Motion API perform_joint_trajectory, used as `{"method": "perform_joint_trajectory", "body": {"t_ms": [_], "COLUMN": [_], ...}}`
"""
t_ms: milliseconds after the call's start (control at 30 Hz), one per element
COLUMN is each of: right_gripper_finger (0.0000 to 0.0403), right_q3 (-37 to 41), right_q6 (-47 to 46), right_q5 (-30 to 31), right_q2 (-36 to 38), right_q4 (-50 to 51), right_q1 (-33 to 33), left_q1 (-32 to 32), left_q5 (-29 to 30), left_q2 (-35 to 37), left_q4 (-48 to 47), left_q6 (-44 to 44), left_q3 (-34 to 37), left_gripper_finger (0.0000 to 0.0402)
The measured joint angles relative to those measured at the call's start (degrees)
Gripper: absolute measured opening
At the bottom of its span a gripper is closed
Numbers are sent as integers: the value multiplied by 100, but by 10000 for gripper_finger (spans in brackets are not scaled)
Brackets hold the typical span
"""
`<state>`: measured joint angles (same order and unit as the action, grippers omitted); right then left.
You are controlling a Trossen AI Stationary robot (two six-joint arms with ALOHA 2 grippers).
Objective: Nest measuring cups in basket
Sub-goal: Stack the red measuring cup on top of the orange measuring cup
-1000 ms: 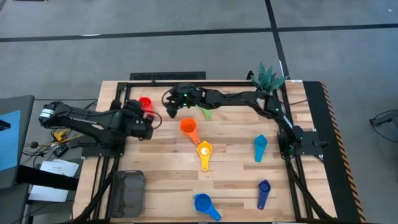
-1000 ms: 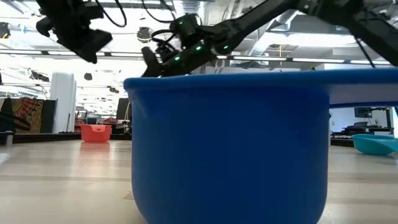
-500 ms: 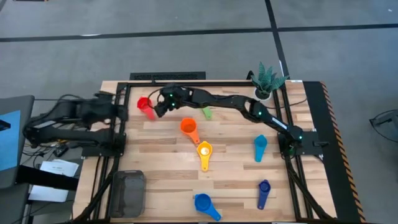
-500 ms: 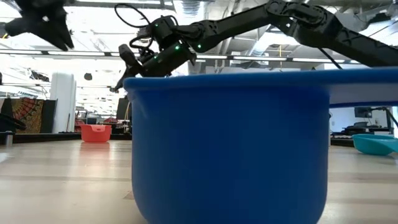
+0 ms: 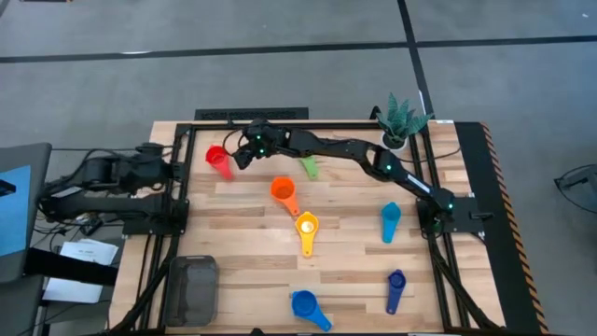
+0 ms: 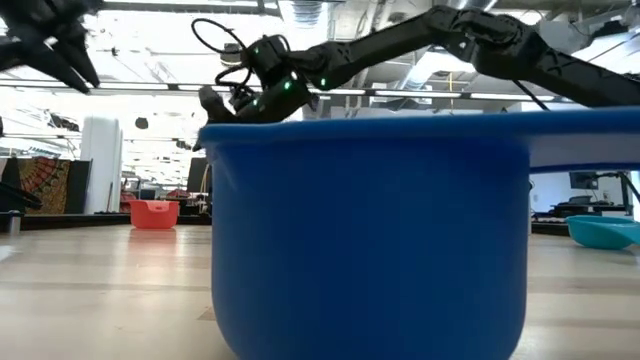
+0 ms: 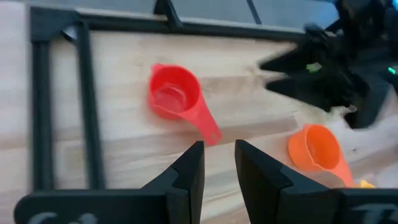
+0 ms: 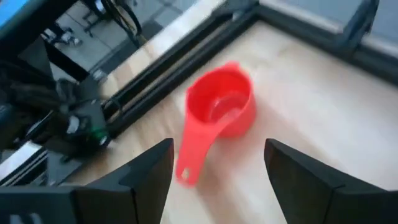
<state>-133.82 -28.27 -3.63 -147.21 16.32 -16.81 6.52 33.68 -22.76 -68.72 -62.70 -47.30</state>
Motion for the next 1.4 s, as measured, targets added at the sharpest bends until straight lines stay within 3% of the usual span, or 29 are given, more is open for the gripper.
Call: {"method": "perform_joint_trajectory", "body": {"t_ms": [167,400,833,1100,1400], "right_gripper_finger": [276,276,276,276,276], "right_q3": [-5,7,-106,-121,-116], "right_q6": [73,322,461,63,-914], "right_q5": [-467,-1004,-1053,-1125,-1564], "right_q2": [-266,-381,-618,-593,-360], "right_q4": [26,-41,-467,-436,-288], "right_q1": [-135,-229,-227,-245,-468], "left_q1": [0,7,53,645,1946], "left_q5": [0,240,-173,-1126,-1516], "left_q2": [-440,-1108,-2541,-2974,-2997], "left_q4": [755,698,636,945,1580], "left_q6": [-280,-912,-1541,-960,48], "left_q3": [412,438,438,438,636], "left_gripper_finger": [77,77,77,77,81]}}
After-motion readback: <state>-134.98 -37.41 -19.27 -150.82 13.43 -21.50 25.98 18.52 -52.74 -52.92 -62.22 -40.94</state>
